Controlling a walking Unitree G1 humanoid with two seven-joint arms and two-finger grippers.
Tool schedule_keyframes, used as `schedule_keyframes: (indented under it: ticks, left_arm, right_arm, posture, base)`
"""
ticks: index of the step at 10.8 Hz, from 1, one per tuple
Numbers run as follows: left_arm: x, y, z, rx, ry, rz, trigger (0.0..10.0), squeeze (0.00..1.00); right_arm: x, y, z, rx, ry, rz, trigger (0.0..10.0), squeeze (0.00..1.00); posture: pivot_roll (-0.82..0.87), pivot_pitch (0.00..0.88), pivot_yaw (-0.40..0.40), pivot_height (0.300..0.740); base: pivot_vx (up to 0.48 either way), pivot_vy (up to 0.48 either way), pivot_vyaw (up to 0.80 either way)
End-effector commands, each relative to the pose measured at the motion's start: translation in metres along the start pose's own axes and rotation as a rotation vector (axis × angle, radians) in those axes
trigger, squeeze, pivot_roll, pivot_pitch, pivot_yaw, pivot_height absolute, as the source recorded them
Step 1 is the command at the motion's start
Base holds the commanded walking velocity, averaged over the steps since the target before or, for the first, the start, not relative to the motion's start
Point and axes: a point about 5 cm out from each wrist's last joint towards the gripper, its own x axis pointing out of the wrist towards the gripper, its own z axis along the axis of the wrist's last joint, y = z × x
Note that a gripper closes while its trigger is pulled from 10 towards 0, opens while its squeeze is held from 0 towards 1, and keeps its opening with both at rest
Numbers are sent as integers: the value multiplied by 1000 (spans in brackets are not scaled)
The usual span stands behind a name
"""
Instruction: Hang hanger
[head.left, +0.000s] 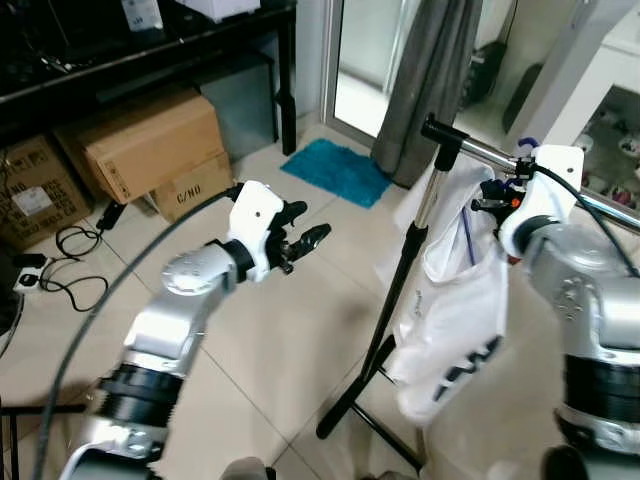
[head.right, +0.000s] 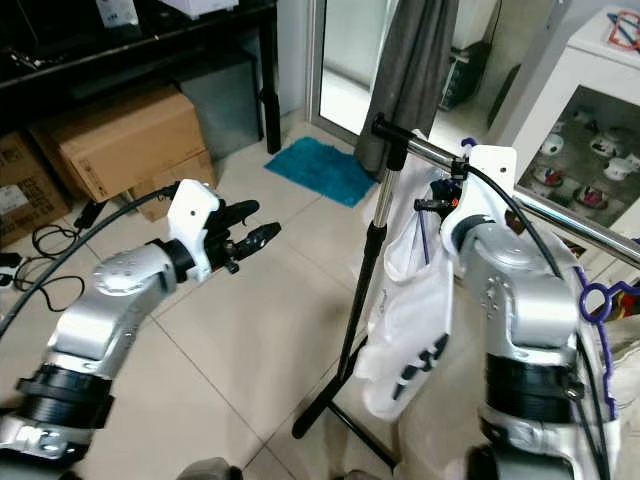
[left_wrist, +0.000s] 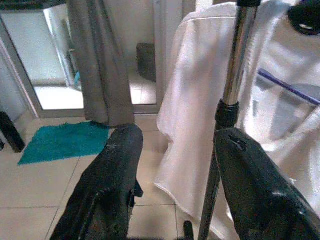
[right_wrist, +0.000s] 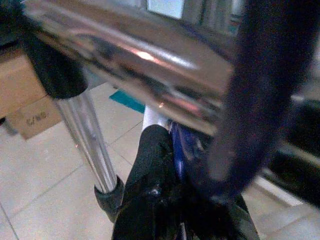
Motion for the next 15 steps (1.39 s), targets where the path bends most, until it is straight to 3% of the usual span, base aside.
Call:
schedule_keyframes:
  ticks: [1,4,8,15]
  left_arm:
    - [1,2,3,14,-7,32,10000,0]
    - [-8,-1,-8,3,19,95,10000,0]
    - [-13,5,-6,22,32,100,10000,0]
    - [-10,2,-7,9,35,86,10000,0]
  right_arm:
    - [-9,3,17,-50,-81,45,0,0]
    - [-11,1,-10,-63,-26,24,0,0]
    - [-14,3,-27,-64,3,3,0,0]
    - [-15,5,-35,-37,-7,-3,0,0]
  posture:
    - [43,0,-25,740]
    - [77,0,-59,740]
    - [88,0,-63,740]
    - [78,0,-60,740]
  base:
    - [0,0,0]
    - [0,0,0]
    - [0,0,0]
    - [-34,0,0]
